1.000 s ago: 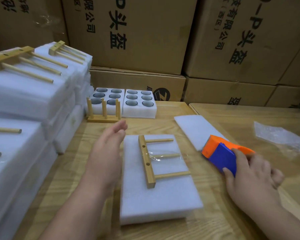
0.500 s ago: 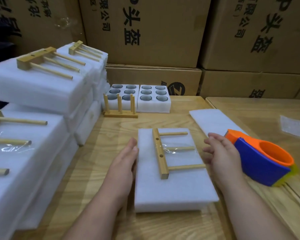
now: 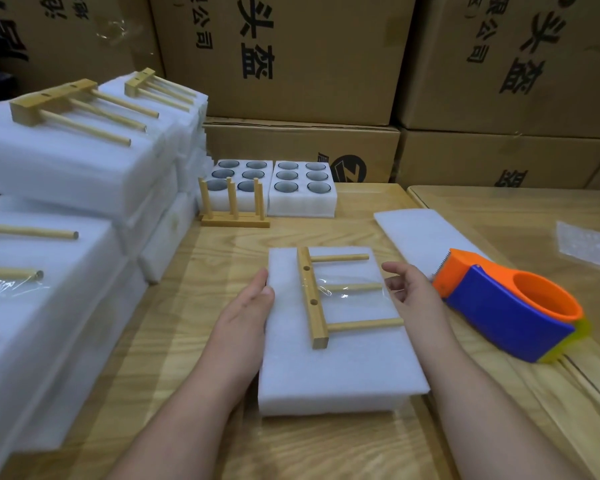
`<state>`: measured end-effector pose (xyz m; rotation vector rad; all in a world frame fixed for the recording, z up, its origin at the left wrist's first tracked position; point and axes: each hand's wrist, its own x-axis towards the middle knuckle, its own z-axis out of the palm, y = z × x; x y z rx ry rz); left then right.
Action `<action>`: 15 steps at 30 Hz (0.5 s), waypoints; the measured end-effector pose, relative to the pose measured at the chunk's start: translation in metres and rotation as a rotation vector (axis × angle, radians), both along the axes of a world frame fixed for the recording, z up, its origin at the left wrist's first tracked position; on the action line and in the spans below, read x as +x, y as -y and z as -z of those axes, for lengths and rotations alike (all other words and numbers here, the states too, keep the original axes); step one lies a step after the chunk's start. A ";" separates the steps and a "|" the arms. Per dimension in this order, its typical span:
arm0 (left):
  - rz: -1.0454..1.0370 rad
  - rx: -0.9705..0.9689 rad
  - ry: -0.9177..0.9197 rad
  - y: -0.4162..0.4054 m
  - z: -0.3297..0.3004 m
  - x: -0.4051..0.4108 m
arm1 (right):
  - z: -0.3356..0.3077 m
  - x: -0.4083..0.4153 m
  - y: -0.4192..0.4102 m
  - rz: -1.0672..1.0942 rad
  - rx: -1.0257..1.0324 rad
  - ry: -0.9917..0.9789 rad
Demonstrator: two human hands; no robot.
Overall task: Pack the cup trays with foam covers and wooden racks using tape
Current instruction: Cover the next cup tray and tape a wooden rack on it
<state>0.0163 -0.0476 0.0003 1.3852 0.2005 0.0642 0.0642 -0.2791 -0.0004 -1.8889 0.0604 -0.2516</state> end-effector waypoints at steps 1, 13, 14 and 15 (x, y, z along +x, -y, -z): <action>0.003 -0.010 -0.011 0.000 0.000 0.000 | 0.002 0.002 0.000 0.004 -0.031 0.004; 0.032 -0.140 0.049 0.002 -0.001 0.001 | -0.008 -0.003 -0.006 0.026 0.454 -0.063; 0.036 -0.140 0.054 0.002 -0.001 0.000 | -0.008 -0.005 -0.008 -0.013 0.379 -0.050; 0.031 -0.131 0.060 0.002 -0.002 0.002 | -0.009 -0.007 -0.011 -0.041 0.331 -0.037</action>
